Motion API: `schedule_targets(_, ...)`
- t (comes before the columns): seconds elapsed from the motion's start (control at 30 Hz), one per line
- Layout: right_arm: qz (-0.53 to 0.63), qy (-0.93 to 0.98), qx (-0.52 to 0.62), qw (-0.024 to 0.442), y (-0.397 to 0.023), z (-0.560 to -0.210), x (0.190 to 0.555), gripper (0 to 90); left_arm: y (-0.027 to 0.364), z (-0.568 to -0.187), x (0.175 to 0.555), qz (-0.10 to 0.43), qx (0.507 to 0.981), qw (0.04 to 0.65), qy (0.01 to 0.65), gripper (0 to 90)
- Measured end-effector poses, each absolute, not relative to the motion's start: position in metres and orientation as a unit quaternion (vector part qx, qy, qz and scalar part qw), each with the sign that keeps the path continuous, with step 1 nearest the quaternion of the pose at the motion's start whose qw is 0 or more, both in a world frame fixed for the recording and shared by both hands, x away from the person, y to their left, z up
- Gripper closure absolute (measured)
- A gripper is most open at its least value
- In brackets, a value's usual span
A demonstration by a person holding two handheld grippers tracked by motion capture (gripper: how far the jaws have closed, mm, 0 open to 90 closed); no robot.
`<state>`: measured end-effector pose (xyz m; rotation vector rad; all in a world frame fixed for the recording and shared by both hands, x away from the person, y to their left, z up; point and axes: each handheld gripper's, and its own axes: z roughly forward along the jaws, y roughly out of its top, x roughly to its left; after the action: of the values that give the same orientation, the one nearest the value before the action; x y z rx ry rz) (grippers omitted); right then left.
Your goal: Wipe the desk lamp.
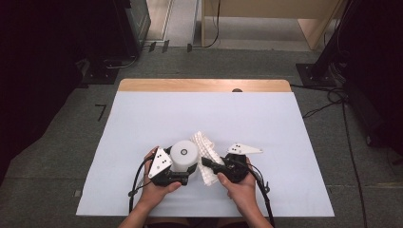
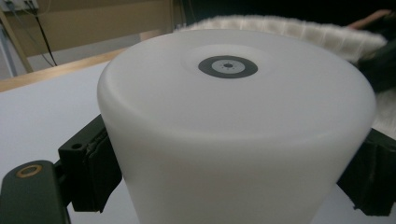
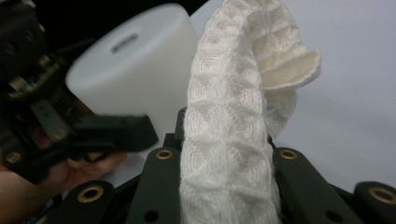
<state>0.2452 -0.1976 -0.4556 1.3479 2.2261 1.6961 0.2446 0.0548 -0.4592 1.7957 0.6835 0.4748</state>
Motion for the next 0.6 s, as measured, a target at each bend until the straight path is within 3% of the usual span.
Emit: schedule_targets(0.6, 0.568, 0.699, 0.435, 0.032, -0.204, -0.445, 0.241, 73.8, 0.049, -0.467, 0.247, 0.184, 0.774, 0.535, 0.284, 9.1)
